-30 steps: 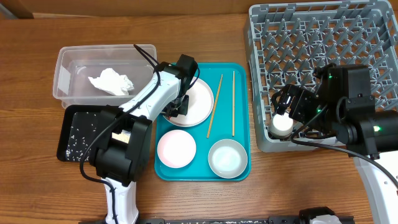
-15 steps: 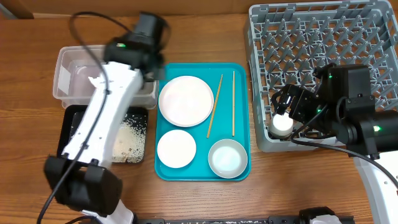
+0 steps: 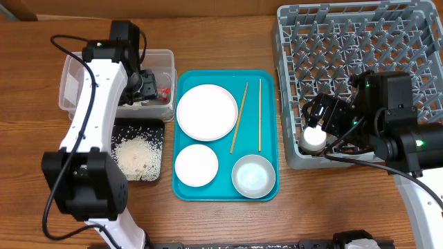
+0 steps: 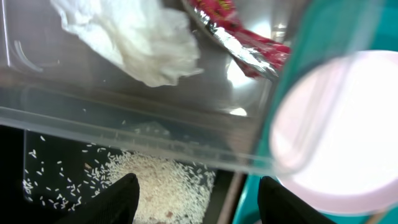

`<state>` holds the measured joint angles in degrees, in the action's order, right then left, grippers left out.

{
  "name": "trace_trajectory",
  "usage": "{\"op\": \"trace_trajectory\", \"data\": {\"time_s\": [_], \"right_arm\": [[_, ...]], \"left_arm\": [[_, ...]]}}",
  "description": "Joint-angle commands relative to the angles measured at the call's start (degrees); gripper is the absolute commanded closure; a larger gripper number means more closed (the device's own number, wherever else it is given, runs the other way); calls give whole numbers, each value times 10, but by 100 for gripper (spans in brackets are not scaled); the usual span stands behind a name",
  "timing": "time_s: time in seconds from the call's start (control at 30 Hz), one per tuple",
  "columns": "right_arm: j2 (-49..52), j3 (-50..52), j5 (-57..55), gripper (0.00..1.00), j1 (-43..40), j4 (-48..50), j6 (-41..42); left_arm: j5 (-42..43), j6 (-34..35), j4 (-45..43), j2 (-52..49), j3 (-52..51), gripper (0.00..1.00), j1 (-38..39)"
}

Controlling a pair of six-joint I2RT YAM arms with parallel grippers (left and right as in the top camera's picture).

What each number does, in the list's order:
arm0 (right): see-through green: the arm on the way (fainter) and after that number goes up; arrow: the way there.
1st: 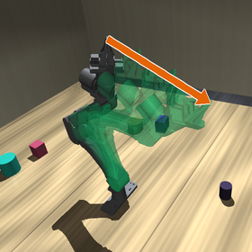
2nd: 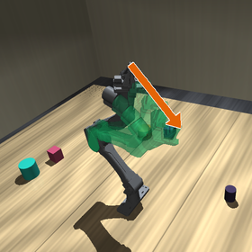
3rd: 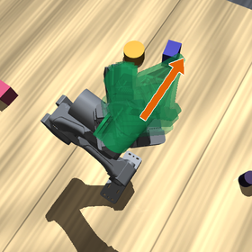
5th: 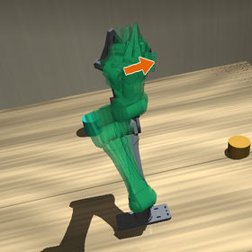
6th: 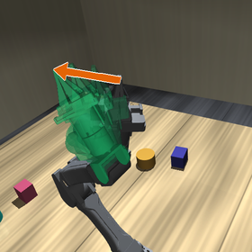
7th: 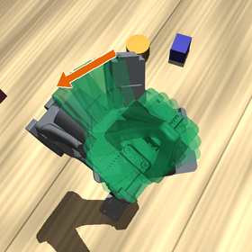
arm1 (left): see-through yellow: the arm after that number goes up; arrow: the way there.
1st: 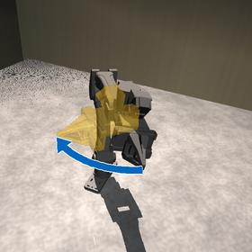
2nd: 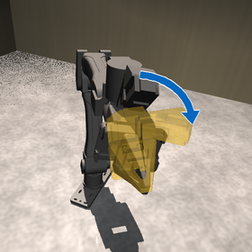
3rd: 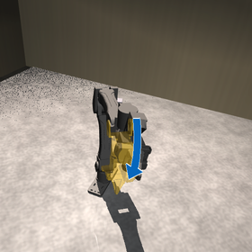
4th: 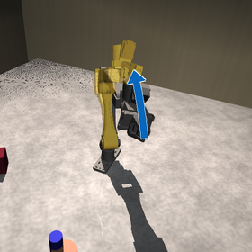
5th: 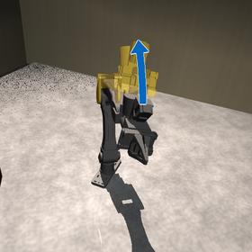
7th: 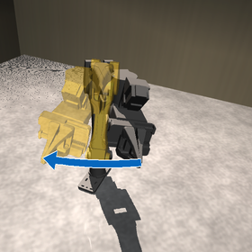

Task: Sort waste into correct bins and load items into the dishwasher
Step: 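Pick the red wrapper off the plate and drop it in the clear bin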

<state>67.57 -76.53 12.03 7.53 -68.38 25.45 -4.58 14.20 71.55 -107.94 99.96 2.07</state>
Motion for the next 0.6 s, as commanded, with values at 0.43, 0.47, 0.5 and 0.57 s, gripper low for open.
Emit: {"op": "trace_trajectory", "data": {"time_s": [0.43,0.47,0.5,0.57], "right_arm": [[0,-7,1,0,-2,3,-3],[0,-7,1,0,-2,3,-3],[0,-7,1,0,-2,3,-3],[0,-7,1,0,-2,3,-3]], "left_arm": [[-42,-24,67,348,34,0,235],[-42,-24,66,356,34,0,238],[-42,-24,67,360,34,0,238],[-42,-24,67,365,34,0,238]]}}
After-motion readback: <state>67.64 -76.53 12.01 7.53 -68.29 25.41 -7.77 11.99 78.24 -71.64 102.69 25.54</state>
